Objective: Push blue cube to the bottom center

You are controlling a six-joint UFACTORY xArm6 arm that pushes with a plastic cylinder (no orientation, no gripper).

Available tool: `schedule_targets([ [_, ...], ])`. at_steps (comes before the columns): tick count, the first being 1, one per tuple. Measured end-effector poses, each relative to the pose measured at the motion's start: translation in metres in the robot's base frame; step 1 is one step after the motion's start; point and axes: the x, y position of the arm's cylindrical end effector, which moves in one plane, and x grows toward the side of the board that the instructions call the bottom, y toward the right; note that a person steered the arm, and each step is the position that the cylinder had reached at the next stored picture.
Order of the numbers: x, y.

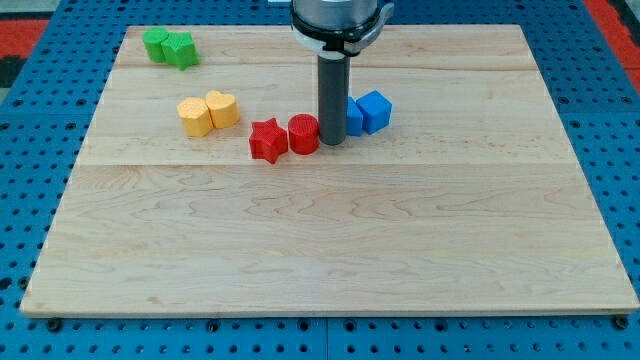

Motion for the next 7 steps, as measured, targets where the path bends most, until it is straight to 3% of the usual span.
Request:
schedule_targets([
  [2,0.025,0.029],
  [5,0.027,0.148],
  [7,-0.005,0.142],
])
